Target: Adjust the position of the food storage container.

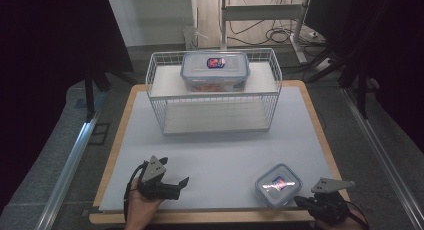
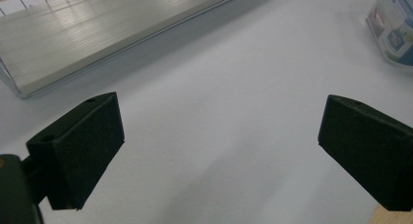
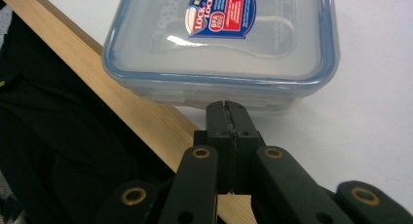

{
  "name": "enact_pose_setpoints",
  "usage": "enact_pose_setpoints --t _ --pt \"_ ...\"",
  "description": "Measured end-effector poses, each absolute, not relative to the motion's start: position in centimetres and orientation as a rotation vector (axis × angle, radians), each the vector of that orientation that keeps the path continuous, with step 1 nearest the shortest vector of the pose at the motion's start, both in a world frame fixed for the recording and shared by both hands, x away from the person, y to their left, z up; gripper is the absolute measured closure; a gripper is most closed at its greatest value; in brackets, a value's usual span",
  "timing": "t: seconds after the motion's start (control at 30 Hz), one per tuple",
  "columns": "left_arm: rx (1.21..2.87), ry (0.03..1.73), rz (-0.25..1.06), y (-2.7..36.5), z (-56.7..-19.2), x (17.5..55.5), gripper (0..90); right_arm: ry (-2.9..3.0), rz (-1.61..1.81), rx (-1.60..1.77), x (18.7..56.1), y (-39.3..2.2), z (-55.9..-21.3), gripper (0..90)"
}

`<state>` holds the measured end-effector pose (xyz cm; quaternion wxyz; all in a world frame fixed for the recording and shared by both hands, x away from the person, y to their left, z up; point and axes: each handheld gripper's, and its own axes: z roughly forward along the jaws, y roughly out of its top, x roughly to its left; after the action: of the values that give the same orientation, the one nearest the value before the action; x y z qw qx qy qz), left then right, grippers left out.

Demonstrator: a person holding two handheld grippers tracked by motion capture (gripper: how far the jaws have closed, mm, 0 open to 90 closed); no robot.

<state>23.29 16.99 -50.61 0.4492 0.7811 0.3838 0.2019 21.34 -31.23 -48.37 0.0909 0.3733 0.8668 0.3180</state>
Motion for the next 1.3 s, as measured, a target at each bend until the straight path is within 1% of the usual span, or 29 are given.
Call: enact_pose_setpoints --t 0.3,0.4,0.43,0.87,1.0,1.03,1.07,1.13,1.23,1.3 --pt "1.937 0.947 0.498 16.9 -50.6 23.3 2.9 2.58 0.914 1.101 22.4 -30.2 -48.5 89.5" --pt "1.937 0.947 0.5 16.9 -50.6 23.3 3.0 2.62 0.89 1.06 22.9 -29.0 -49.1 89.4" --pt "1.936 0.948 0.499 16.9 -50.6 23.3 3.0 2.635 0.877 1.034 23.3 -28.0 -49.5 89.4" --pt "1.952 0.951 0.49 16.9 -50.7 23.3 3.1 2.688 0.916 0.952 25.2 -24.4 -49.9 89.4" --pt "1.946 0.967 0.485 17.0 -50.7 23.4 3.3 2.655 0.915 0.999 24.8 -26.2 -49.6 89.4" --pt "1.944 0.971 0.483 17.1 -50.8 23.4 3.3 2.639 0.912 1.023 24.7 -27.0 -49.4 89.4" --pt "1.944 0.972 0.481 17.1 -50.8 23.5 3.4 2.596 0.905 1.081 24.7 -28.6 -49.2 89.4" --pt "1.946 0.973 0.483 17.0 -50.8 23.5 3.4 2.571 0.9 1.108 24.9 -29.3 -49.1 89.4" --pt "1.952 0.973 0.482 16.8 -50.8 23.6 3.4 2.497 0.912 1.191 26.2 -30.8 -48.8 89.5" --pt "1.957 0.973 0.483 16.8 -50.9 23.6 3.4 2.465 0.922 1.211 27.7 -30.8 -48.9 89.4"
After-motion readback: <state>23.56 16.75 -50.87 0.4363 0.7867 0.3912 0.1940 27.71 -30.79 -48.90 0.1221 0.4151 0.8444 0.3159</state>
